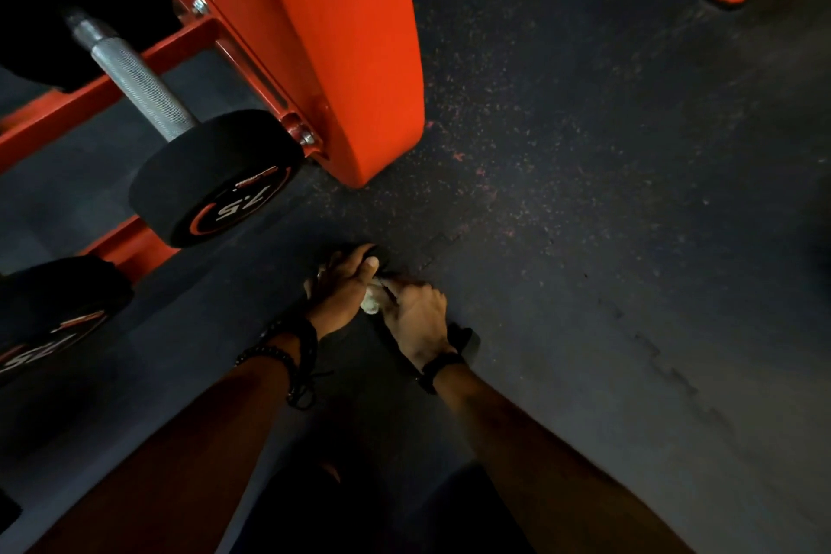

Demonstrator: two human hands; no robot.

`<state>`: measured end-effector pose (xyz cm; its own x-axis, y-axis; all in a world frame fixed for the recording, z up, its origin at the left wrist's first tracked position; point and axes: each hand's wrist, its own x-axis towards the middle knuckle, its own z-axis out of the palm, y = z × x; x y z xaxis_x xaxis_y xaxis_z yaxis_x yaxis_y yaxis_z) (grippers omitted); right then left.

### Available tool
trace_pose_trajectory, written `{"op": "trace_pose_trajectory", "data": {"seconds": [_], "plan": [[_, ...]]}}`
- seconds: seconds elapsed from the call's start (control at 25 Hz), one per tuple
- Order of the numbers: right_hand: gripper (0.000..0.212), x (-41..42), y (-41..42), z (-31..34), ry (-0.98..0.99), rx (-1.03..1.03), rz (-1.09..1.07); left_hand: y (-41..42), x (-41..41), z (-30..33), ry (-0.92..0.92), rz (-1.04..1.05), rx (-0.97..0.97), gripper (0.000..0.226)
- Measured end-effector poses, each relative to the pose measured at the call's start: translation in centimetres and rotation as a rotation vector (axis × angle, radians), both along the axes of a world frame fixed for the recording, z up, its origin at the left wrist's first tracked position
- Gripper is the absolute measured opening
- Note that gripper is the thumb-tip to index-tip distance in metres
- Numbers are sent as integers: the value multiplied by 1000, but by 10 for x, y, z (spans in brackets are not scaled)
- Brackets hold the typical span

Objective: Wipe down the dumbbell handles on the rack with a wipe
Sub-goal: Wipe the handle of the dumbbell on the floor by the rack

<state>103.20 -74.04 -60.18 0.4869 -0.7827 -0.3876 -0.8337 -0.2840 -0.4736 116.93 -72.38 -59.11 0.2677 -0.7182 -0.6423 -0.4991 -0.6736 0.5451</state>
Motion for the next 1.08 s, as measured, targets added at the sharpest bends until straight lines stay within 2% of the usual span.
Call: {"op": "trace_pose_trajectory", "data": {"seconds": [0.12, 0.24, 0.36, 0.56, 0.68, 0.8, 0.92, 1.08], "plan": [[39, 3, 1, -7, -188, 94, -297, 1, -2, 4, 4, 6, -1, 44], [27, 9, -7, -6, -229, 73, -363, 2, -1, 4, 7, 6, -3, 44], [33, 7, -5, 1, -305, -16, -278, 3, 0, 1, -14, -12, -6, 44], [23, -6, 14, 4, -341, -138, -35, 7, 1, -2, -22, 2, -21, 43], [15, 3, 7, 3, -261, -245, -20, 6, -1, 0, -10, 0, -1, 44], [17, 7, 8, 6, -217, -143, -47, 7, 1, 1, 6, -10, 7, 44], [27, -18, 9, 15, -114, -57, 22, 11, 2, 2, 46, 8, -43, 47], [21, -68, 14, 15, -12, -75, 61, 10, -1, 6, 70, 44, -87, 43]]}}
